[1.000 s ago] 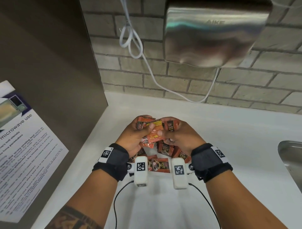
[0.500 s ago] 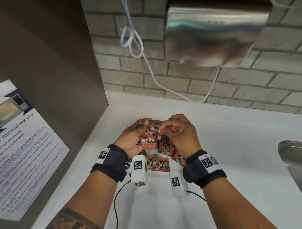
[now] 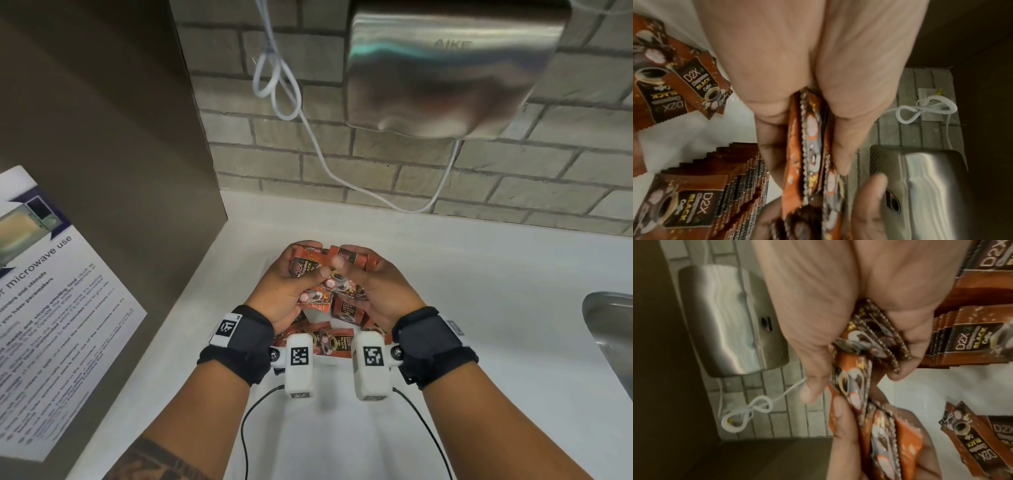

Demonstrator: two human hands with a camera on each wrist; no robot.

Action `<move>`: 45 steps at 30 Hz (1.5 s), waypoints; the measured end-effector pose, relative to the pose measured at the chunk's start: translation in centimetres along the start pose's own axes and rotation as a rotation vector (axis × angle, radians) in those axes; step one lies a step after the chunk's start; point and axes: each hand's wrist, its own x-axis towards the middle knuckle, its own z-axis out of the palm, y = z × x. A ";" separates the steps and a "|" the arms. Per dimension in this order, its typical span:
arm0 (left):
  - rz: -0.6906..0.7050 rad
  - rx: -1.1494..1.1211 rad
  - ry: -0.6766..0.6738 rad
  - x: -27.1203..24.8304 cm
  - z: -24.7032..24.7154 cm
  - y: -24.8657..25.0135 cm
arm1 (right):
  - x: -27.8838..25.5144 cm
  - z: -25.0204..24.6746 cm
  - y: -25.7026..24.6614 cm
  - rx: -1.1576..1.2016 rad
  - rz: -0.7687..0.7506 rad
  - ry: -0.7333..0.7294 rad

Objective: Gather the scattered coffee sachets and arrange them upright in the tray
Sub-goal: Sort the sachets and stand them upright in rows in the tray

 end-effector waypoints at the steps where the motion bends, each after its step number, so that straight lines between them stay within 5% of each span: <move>1: -0.003 -0.001 -0.006 0.0 0.2 -0.1 | -0.1 0.2 0.0 -0.004 -0.020 -0.037; 9: 0.004 0.057 0.007 0.1 -1.0 0.2 | 0.4 -1.0 0.0 0.100 -0.055 0.005; 13: 0.021 0.231 -0.029 0.0 -0.7 0.4 | 0.8 -0.5 -0.5 -0.161 -0.145 -0.006; 18: 0.019 0.256 -0.076 0.2 -0.7 0.8 | 0.9 -0.8 -0.5 -0.251 -0.065 -0.052; 23: -0.011 0.085 -0.090 0.3 -1.8 1.2 | 0.5 -1.5 -0.6 -0.041 -0.013 -0.095; 29: 0.018 0.213 -0.064 1.1 -1.1 1.0 | 0.7 -1.0 -0.4 -0.098 0.033 -0.209; 34: 0.019 0.348 -0.043 1.2 -1.7 1.4 | 1.4 -1.9 -1.0 -0.051 -0.036 -0.110; 39: 0.016 0.548 -0.140 1.8 -0.9 1.6 | 1.9 -0.7 -1.6 -0.416 -0.275 -0.027; 45: 0.046 0.330 -0.054 1.9 -1.9 2.1 | 1.9 -2.0 -1.0 -0.164 -0.172 -0.035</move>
